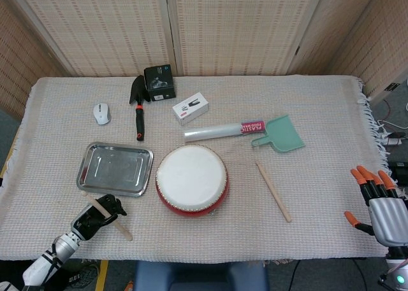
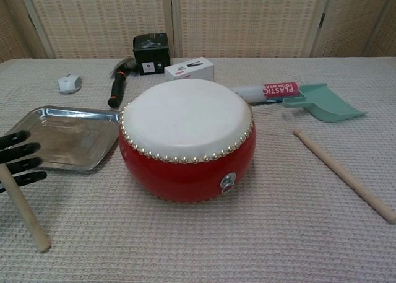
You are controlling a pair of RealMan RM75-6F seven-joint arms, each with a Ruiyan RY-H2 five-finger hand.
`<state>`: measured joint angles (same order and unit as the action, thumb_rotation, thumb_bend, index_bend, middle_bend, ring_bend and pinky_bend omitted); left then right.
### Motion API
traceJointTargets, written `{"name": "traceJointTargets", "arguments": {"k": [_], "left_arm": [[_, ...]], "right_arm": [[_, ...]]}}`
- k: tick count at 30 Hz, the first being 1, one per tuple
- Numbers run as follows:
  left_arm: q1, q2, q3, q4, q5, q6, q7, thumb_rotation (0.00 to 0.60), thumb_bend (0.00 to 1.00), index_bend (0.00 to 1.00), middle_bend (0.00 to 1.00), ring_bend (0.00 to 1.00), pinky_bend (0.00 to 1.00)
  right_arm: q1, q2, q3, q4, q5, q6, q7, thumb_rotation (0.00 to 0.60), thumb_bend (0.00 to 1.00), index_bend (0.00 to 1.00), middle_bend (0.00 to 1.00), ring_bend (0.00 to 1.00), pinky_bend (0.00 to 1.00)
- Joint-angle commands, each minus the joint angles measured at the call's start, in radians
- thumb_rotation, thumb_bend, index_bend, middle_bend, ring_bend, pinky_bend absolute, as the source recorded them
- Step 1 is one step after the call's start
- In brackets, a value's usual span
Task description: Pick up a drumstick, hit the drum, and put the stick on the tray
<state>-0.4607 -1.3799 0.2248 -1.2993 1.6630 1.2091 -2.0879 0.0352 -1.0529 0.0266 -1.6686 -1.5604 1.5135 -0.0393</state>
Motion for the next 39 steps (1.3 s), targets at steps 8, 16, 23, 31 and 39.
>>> {"name": "traceJointTargets", "arguments": {"k": [8,16,23,31,39], "left_arm": [[-0.001,-0.002,-0.003,-0.008,0.01,-0.001,0.055,0.6,0.2,0.6,0.62,0.55,0.5],[0.0,-0.002,-0.004,-0.024,0.012,-0.007,0.157,0.6,0.2,0.68,0.69,0.61,0.56],[0.005,0.001,-0.002,-0.055,0.017,-0.009,0.296,0.6,0.2,0.72,0.74,0.66,0.6],[0.012,-0.005,0.003,-0.087,0.02,-0.018,0.441,0.6,0.2,0.78,0.78,0.7,0.61],[0.026,-0.023,0.002,-0.109,0.008,-0.03,0.57,0.6,0.2,0.83,0.83,0.75,0.64]], "right_arm": [[0.0,0.0,0.001,-0.003,-0.002,0.003,-0.004,0.6,0.21,0.0,0.02,0.0,0.0],[-0.004,0.0,0.001,-0.004,-0.008,0.012,-0.006,0.6,0.21,0.0,0.02,0.0,0.0],[-0.005,-0.001,0.001,-0.003,-0.013,0.017,-0.005,0.6,0.21,0.0,0.02,0.0,0.0],[-0.008,-0.001,0.001,-0.003,-0.016,0.023,-0.003,0.6,0.21,0.0,0.02,0.0,0.0],[-0.011,0.0,0.001,-0.005,-0.02,0.03,-0.005,0.6,0.21,0.0,0.02,0.0,0.0]]}}
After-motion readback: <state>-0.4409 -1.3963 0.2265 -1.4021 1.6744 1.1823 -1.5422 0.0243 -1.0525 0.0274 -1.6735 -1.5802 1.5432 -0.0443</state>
